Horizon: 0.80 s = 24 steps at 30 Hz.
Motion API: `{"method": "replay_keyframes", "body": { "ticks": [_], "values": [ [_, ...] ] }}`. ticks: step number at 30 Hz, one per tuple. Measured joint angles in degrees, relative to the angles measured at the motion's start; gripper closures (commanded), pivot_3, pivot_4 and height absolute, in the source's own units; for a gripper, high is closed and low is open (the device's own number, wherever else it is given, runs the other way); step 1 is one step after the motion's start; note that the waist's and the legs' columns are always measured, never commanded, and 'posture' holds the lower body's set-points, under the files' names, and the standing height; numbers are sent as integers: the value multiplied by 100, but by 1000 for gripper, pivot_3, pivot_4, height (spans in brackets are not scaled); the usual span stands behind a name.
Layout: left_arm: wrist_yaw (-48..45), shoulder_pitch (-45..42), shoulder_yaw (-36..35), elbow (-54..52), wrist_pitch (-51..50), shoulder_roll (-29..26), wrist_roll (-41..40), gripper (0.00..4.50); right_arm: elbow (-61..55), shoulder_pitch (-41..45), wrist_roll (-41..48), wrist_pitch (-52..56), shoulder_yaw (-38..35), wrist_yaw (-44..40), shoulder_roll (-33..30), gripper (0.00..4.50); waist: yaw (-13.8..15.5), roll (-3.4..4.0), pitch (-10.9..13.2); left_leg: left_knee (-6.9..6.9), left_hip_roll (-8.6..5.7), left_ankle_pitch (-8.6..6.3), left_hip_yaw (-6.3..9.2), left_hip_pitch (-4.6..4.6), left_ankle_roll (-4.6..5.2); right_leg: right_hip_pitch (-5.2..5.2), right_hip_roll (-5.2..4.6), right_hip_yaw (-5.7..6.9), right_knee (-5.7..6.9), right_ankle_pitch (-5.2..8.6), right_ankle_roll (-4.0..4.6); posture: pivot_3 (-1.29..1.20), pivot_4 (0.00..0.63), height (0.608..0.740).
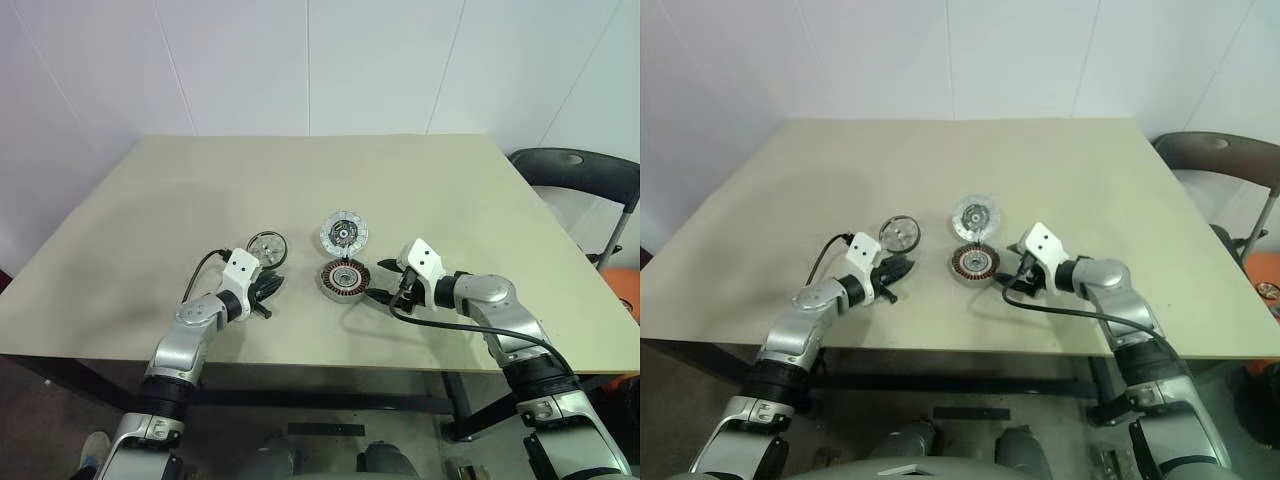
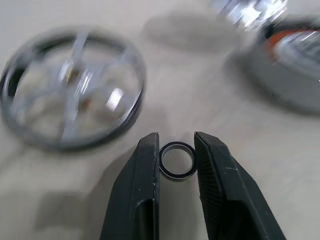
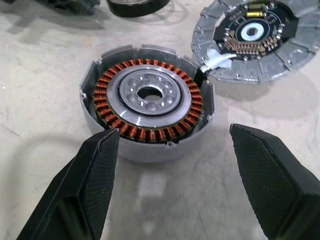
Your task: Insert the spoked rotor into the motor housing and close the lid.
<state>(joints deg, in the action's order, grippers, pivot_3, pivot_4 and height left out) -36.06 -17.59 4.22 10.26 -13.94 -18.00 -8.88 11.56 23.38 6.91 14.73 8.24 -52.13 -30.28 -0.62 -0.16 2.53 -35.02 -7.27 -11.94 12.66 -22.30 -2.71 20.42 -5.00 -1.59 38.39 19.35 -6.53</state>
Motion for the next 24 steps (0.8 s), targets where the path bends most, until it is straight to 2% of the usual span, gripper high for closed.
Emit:
{"method": "replay_keyframes", "body": {
  "ticks": [5,10,15,24],
  "values": [
    [-181,-88,141,-235,176,78,-37,3774,12,1,0,-7,2,-7,-1,781,2,-1,0,-1,0,0,0,0,0,0,1,0,0,0,0,0,0,740],
    [-325,-589,168,14,242,128,-38,3774,64,38,-2,-13,28,-16,0,781,-2,-1,1,-1,0,0,0,0,0,-1,1,1,0,0,0,0,0,740],
    [-548,-1060,180,942,504,199,-27,3774,144,68,0,-22,26,-55,-17,781,-7,-2,1,-1,0,0,0,-1,0,-1,3,2,0,0,-1,0,0,740],
    [-1514,-1888,232,2573,1064,642,-67,3774,35,106,268,285,-179,-412,-314,781,-11,-7,3,-2,-3,0,1,-11,2,-2,1,4,-3,-1,-4,0,0,740]
  ]
}}
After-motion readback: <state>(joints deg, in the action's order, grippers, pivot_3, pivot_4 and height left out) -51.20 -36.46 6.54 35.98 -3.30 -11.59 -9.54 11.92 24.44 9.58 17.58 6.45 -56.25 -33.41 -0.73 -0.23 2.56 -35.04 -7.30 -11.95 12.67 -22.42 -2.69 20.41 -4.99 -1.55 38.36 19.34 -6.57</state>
